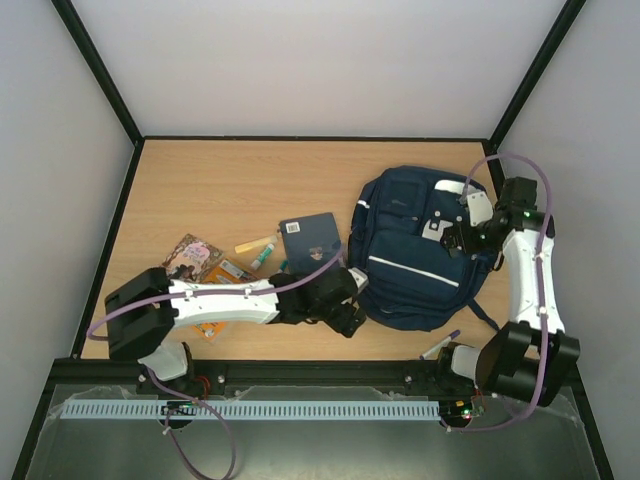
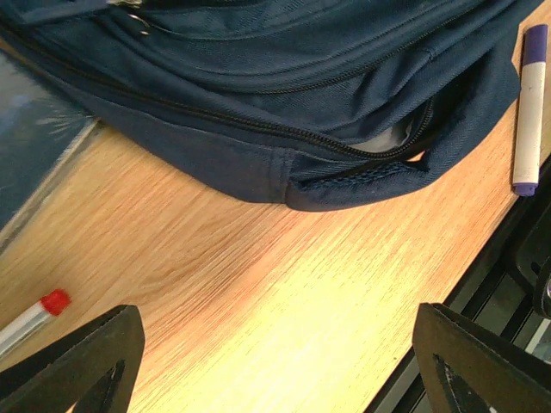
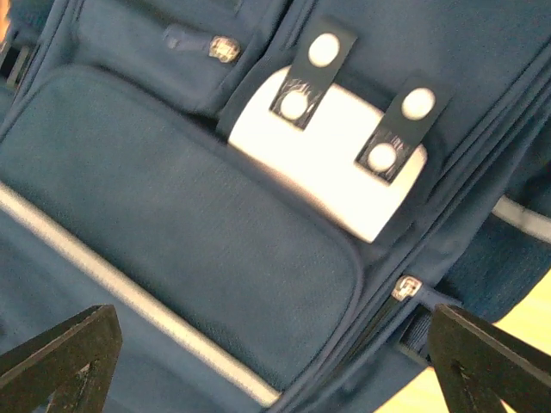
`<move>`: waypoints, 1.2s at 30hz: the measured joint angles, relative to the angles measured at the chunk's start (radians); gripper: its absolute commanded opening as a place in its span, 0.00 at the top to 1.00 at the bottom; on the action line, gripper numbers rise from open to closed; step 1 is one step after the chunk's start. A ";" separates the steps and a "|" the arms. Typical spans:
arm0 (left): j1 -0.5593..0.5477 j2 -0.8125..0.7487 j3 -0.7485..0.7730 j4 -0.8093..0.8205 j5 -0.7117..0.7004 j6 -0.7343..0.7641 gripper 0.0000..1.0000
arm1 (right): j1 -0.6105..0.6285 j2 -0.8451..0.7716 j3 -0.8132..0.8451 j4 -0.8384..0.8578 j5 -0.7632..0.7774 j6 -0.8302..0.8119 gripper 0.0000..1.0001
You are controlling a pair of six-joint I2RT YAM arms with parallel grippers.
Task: Pack the student bag
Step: Adjust the student bag at the center of the board.
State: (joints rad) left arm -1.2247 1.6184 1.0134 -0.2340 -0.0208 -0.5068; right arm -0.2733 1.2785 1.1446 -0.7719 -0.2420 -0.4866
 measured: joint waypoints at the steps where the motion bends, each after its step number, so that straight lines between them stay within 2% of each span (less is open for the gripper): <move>1: 0.000 -0.012 -0.005 -0.005 -0.005 -0.002 0.11 | 0.000 -0.025 -0.019 -0.011 -0.001 -0.019 0.03; 5: 0.000 -0.066 -0.034 -0.019 -0.026 -0.019 0.10 | 0.000 -0.150 -0.090 -0.112 -0.048 -0.172 0.05; 10: 0.007 -0.131 -0.079 -0.028 -0.061 -0.032 0.09 | 0.000 -0.246 -0.180 -0.227 -0.094 -0.362 0.12; 19: 0.098 -0.116 -0.080 -0.019 -0.076 -0.044 0.12 | 0.000 -0.193 -0.348 -0.224 -0.034 -0.560 0.18; 24: 0.138 -0.087 -0.079 -0.041 -0.095 -0.078 0.12 | 0.000 -0.033 -0.371 -0.120 0.025 -0.564 0.30; 29: 0.148 -0.107 -0.101 -0.008 -0.142 -0.123 0.10 | -0.004 0.182 -0.312 -0.023 0.084 -0.465 0.30; 33: 0.148 -0.117 -0.157 0.034 -0.185 -0.143 0.10 | -0.012 0.229 -0.264 0.062 0.110 -0.372 0.31; 36: 0.148 -0.116 -0.163 0.034 -0.201 -0.160 0.09 | -0.015 0.229 -0.246 0.128 0.106 -0.306 0.27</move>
State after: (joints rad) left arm -1.0763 1.5021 0.8505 -0.1997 -0.2214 -0.6666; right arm -0.2886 1.5070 0.8989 -0.6441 -0.1356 -0.7929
